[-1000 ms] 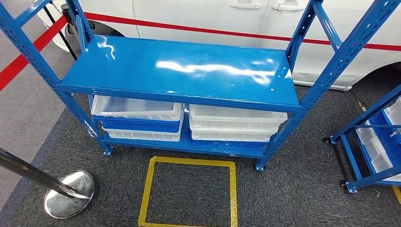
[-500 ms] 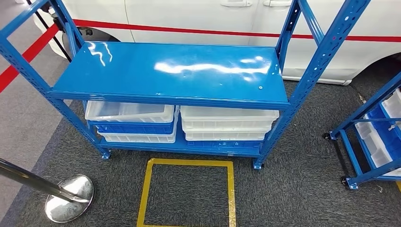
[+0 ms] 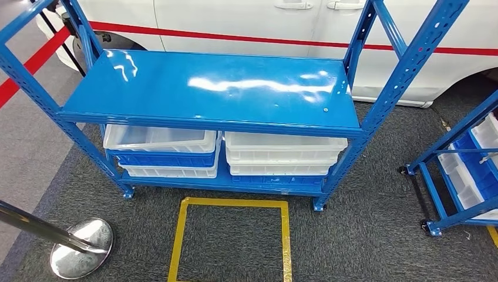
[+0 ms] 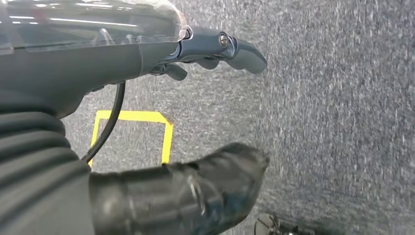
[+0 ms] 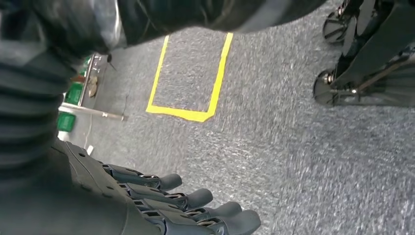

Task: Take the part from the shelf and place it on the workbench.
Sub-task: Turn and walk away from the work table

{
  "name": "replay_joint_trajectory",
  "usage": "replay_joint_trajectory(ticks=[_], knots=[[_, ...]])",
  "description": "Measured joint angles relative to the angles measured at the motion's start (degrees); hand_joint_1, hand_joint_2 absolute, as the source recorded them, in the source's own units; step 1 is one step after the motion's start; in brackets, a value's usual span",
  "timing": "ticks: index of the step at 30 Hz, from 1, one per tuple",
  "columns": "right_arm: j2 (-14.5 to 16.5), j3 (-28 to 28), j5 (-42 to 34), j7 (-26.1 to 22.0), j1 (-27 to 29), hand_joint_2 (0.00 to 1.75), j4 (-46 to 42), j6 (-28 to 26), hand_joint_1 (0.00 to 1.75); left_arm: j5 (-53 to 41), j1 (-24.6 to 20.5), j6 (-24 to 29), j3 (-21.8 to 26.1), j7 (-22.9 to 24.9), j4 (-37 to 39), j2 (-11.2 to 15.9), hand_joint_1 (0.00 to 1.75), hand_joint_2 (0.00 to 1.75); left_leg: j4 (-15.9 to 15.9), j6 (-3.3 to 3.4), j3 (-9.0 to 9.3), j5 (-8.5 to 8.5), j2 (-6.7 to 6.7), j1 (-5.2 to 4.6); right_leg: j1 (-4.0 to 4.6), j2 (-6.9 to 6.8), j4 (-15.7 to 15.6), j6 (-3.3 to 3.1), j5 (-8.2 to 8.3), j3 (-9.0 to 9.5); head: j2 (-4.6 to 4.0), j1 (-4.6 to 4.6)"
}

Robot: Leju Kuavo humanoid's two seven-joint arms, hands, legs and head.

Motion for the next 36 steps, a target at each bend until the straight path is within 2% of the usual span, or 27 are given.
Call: replay_joint_trajectory(ticks=[28,36], knots=[[-5.3,23.6,-30.1,-7.5,6.6,0.0,-3.2,2.4,0.0,36.0,4.7,-10.5,-30.1,3.8,-5.9,5.1,0.0,0.0,-0.4,0.03,0.26,-0.03,0.0,-0.06,-0.1,0.01,-0.1,0.12,-0.1,0.06,0.0,-0.02],[-6.4,28.6,-37.8,-9.5,8.0,0.0,-3.9,2.8,0.0,45.3,5.7,-13.2,-36.7,4.7,-7.3,6.2,0.0,0.0,-0.4,0.03,0.25,-0.03,0.0,-0.06,-0.1,0.01,-0.1,0.12,-0.11,0.07,0.0,-0.01]])
